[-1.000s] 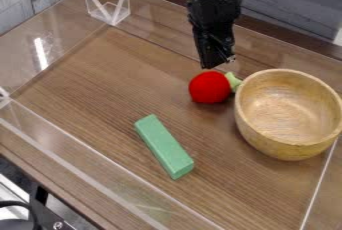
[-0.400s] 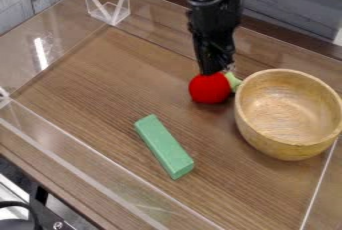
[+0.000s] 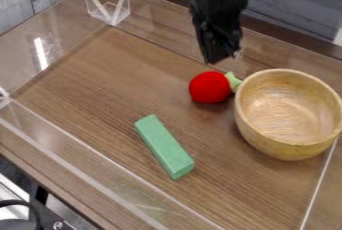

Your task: Move the red object to the left side of the table

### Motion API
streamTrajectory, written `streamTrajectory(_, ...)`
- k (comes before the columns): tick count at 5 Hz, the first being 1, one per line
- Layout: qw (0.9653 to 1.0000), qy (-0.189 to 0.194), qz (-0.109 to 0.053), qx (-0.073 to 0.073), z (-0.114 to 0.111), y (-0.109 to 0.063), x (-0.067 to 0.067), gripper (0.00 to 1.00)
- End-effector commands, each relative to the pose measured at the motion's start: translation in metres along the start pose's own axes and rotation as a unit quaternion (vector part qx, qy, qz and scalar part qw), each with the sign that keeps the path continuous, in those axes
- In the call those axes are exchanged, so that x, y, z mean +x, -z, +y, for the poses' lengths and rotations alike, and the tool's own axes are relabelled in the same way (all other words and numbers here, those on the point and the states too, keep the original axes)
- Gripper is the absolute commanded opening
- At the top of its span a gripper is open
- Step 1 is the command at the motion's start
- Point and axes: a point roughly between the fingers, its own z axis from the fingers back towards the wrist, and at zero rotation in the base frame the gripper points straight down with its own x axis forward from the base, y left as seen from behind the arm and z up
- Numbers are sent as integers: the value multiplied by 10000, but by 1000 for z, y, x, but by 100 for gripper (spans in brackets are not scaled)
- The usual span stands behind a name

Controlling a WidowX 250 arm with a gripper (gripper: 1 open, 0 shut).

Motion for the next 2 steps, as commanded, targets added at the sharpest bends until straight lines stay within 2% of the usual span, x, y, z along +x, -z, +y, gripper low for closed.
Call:
streamTrajectory(1,9999,89,-41,33,9,9,2,100)
streamTrajectory(2,9999,155,-11,44,11,21,-1,0)
